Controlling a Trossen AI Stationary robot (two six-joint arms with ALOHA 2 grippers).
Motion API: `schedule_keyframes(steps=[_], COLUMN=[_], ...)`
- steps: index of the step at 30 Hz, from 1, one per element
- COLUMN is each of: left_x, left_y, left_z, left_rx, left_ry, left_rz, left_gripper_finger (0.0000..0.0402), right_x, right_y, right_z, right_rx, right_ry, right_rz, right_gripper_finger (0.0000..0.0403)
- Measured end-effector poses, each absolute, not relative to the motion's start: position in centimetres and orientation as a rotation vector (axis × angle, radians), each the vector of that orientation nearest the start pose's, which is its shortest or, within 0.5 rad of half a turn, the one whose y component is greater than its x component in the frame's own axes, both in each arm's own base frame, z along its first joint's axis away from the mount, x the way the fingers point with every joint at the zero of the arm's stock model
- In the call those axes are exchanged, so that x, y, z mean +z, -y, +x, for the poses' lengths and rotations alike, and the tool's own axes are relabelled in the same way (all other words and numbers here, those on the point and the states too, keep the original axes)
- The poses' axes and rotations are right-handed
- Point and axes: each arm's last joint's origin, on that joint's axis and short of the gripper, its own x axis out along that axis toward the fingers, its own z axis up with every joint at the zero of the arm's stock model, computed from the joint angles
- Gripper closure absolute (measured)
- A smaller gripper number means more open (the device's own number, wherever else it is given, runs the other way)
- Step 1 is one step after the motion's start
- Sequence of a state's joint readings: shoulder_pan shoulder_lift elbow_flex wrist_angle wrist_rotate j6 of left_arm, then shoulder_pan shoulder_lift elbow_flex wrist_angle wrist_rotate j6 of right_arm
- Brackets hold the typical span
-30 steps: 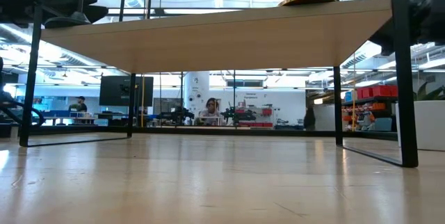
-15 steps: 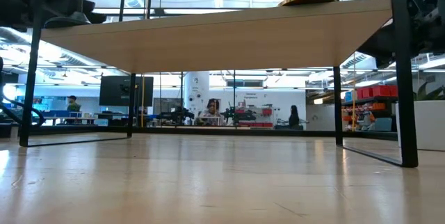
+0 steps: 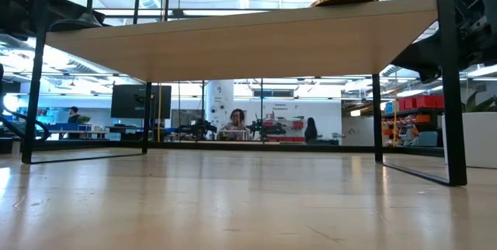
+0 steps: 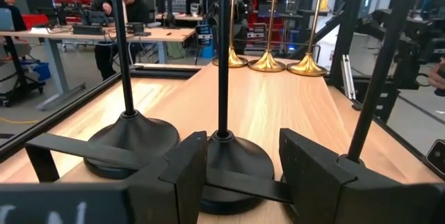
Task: Pick & Place candle stick holders
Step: Return to Home Position
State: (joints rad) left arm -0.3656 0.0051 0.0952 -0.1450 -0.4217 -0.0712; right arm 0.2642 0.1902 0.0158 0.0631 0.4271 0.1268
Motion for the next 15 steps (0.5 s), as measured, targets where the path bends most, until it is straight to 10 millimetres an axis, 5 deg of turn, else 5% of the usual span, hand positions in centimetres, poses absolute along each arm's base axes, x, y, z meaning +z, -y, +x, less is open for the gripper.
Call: schedule_keyframes(steps=[15], left_x=[18.88], left_y=[2.06], left_z=[8.79], left_rx=[0.069], left_ry=[0.044], left_rz=[-0.115], left_gripper_finger=[0.0220], right_x=[15.98], right_y=[-1.61], right_z=[10.55], right_rx=[-0.173], right_ry=[-0.085], right_rz=[0.169], right_gripper_finger=[0.0321])
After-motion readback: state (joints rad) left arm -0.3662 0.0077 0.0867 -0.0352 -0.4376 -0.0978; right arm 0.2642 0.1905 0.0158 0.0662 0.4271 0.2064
